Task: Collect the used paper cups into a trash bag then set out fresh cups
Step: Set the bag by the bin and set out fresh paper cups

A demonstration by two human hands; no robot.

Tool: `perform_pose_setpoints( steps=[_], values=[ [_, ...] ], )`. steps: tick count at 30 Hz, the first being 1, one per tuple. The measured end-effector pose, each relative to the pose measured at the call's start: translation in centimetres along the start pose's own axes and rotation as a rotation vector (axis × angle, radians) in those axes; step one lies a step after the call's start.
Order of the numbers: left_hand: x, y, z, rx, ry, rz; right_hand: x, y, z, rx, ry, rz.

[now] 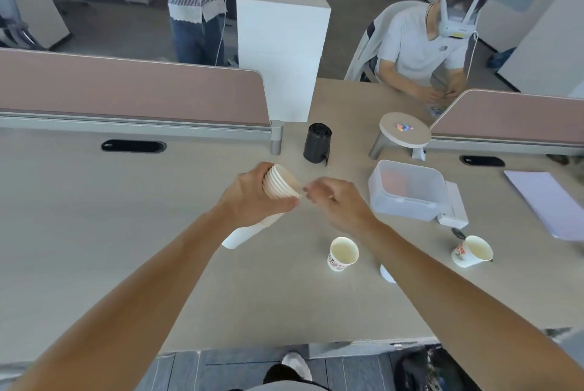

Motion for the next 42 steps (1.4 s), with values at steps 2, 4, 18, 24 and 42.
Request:
perform_pose_setpoints(
  steps=[2, 4, 18, 24, 42],
  values=[
    [-1.8, -1.1, 1.8, 0.0, 0.033, 0.0, 1.5, -4.3, 0.6, -0.089, -0.005, -0.044],
    [-4.0, -2.4, 3.4, -0.006, 0.081, 0.003, 3.5, -7.3, 1.0, -0.168, -0.011, 0.142],
    [-13.7, -11.8, 8.5, -0.189, 0.267, -0.031, 13.0, -18.7, -2.3, -0.282, -0.186, 0.066],
    [-19.3, -15.5, 9.5, -0.353, 0.425, -0.093, 15.0, -17.5, -6.3, -0.21, -0.047, -0.239],
    [-35.4, -26.0, 14.9, -0.372, 0.595, 0.019, 38.3, -18.9, -5.1, -0.295, -0.301, 0.589]
  ],
)
Point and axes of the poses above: each hand's wrist, its own z-axis away from the middle knuckle, its own x-axis out of the palm, y = z × x, the point moved 3 cm from there along -z, towards the middle knuckle, and after that the axes turned 5 degrees about z, right-handed, at the moved point
